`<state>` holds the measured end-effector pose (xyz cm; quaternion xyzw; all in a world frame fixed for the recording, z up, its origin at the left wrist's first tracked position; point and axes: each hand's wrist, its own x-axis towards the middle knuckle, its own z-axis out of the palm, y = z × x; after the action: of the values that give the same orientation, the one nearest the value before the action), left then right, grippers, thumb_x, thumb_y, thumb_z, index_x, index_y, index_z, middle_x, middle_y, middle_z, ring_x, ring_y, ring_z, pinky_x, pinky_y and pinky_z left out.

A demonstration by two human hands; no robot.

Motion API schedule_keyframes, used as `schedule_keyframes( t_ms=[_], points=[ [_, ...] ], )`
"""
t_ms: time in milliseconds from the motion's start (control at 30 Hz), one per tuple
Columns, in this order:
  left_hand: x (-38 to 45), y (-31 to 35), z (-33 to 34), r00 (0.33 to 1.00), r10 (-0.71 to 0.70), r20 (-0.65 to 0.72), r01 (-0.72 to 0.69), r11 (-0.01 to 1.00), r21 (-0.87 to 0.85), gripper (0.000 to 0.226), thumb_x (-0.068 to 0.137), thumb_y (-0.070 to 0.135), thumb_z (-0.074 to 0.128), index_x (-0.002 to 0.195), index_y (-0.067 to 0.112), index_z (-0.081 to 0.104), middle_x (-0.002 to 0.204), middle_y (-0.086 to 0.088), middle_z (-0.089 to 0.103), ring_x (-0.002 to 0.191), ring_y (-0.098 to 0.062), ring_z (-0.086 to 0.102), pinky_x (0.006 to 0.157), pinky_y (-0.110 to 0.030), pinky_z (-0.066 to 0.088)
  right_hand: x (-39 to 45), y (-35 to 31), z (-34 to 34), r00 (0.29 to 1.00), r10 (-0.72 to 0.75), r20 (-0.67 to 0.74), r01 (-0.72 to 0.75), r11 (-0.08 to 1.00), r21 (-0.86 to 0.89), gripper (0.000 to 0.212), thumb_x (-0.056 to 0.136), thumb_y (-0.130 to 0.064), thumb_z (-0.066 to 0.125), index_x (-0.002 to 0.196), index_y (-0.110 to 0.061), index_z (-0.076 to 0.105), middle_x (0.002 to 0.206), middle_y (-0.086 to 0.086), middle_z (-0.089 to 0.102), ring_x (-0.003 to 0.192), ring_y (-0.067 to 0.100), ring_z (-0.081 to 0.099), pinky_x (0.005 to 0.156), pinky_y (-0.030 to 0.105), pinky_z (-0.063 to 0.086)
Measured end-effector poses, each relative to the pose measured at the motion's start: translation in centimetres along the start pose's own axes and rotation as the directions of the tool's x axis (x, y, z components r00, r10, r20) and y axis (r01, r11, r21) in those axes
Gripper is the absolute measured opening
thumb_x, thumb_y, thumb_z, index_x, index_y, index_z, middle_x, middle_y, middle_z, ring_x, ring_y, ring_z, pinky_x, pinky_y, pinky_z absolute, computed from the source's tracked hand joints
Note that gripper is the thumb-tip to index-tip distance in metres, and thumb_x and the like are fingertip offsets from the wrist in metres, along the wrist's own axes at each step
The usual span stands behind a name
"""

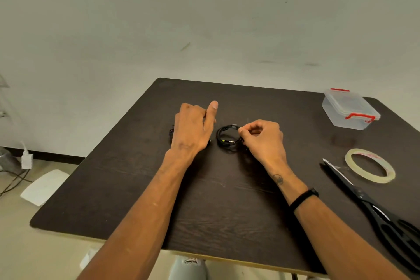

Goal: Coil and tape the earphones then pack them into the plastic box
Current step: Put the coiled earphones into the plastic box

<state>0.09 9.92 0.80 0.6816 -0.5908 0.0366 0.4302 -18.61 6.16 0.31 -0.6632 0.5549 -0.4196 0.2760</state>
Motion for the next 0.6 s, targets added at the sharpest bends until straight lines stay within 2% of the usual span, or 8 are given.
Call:
schedule_keyframes(
  t_ms=[67,133,233,267,333,400,500,600],
  points=[
    [0.0,-0.1,0.5,1.000,0.027,0.016,-0.027,0.999,0.033,0.079,0.109,0.059,0.027,0.063,0.015,0.072,0.062,0.007,0.069,0.077,-0.017,0.067,0.076,-0.044,0.056,-0.5,-0.1,-0.1,0.999,-0.050,0.005,0.050,0.999,-0.010,0.018,0.093,-0.036,0.075,0.088,-0.021,0.083,0.077,-0.010,0.078,0.074,-0.003,0.071,0.080,0.026,0.059],
    [-0.5,0.5,1.2,0.995,0.087,0.055,-0.090,0.994,0.069,0.068,0.109,0.056,0.032,0.067,0.016,0.069,0.064,0.005,0.067,0.082,-0.022,0.060,0.077,-0.047,0.052,-1.4,-0.4,-0.4,0.990,-0.138,0.024,0.138,0.990,-0.025,0.021,0.096,-0.037,0.072,0.097,-0.021,0.084,0.087,-0.011,0.080,0.079,-0.006,0.070,0.082,0.020,0.057],
    [-1.8,2.4,2.2,0.967,0.247,0.063,-0.250,0.968,0.038,0.032,0.105,0.040,0.052,0.098,0.020,0.076,0.092,0.004,0.075,0.100,-0.024,0.056,0.082,-0.048,0.052,-2.5,0.1,-1.3,0.969,-0.241,0.050,0.244,0.967,-0.071,0.023,0.098,-0.029,0.070,0.113,-0.016,0.080,0.106,-0.006,0.080,0.098,0.002,0.073,0.090,0.024,0.059],
    [-2.3,3.4,2.6,0.951,0.305,0.055,-0.306,0.952,0.007,0.027,0.104,0.037,0.055,0.105,0.020,0.076,0.098,0.004,0.075,0.102,-0.023,0.056,0.083,-0.047,0.052,-2.9,0.4,-2.3,0.964,-0.260,0.047,0.264,0.958,-0.109,0.025,0.097,-0.027,0.071,0.118,-0.015,0.077,0.112,-0.004,0.078,0.103,0.005,0.072,0.093,0.025,0.058],
    [-3.6,5.2,3.2,0.917,0.397,0.043,-0.394,0.917,-0.062,0.023,0.103,0.032,0.058,0.111,0.018,0.075,0.100,0.004,0.074,0.101,-0.021,0.056,0.084,-0.041,0.052,-3.8,1.1,-5.0,0.939,-0.345,-0.003,0.337,0.919,-0.207,0.026,0.093,-0.021,0.075,0.117,-0.011,0.075,0.114,0.000,0.076,0.104,0.011,0.071,0.096,0.019,0.052],
    [-5.0,7.0,3.9,0.886,0.461,0.044,-0.451,0.881,-0.141,0.020,0.101,0.027,0.063,0.112,0.015,0.075,0.097,0.003,0.073,0.096,-0.021,0.058,0.085,-0.032,0.049,-5.0,2.1,-8.8,0.914,-0.402,-0.052,0.365,0.872,-0.326,0.024,0.088,-0.017,0.080,0.110,-0.010,0.076,0.109,0.004,0.076,0.099,0.019,0.072,0.093,0.023,0.051],
    [-6.9,8.8,5.0,0.863,0.482,0.149,-0.443,0.865,-0.234,0.021,0.100,0.027,0.065,0.116,0.017,0.074,0.097,0.006,0.072,0.092,-0.017,0.059,0.087,-0.026,0.047,-6.8,3.7,-15.0,0.967,-0.251,-0.045,0.193,0.836,-0.513,0.032,0.085,-0.028,0.085,0.112,-0.014,0.075,0.112,0.004,0.073,0.107,0.024,0.068,0.095,0.037,0.053],
    [-8.1,9.8,5.9,0.822,0.473,0.319,-0.412,0.879,-0.241,0.035,0.102,0.040,0.062,0.134,0.025,0.065,0.109,0.011,0.067,0.103,-0.010,0.055,0.095,-0.024,0.046,-8.5,5.2,-19.5,0.999,0.041,-0.020,-0.044,0.755,-0.655,0.054,0.081,-0.045,0.087,0.127,-0.021,0.070,0.127,-0.001,0.067,0.118,0.022,0.063,0.100,0.041,0.055]
  ],
)
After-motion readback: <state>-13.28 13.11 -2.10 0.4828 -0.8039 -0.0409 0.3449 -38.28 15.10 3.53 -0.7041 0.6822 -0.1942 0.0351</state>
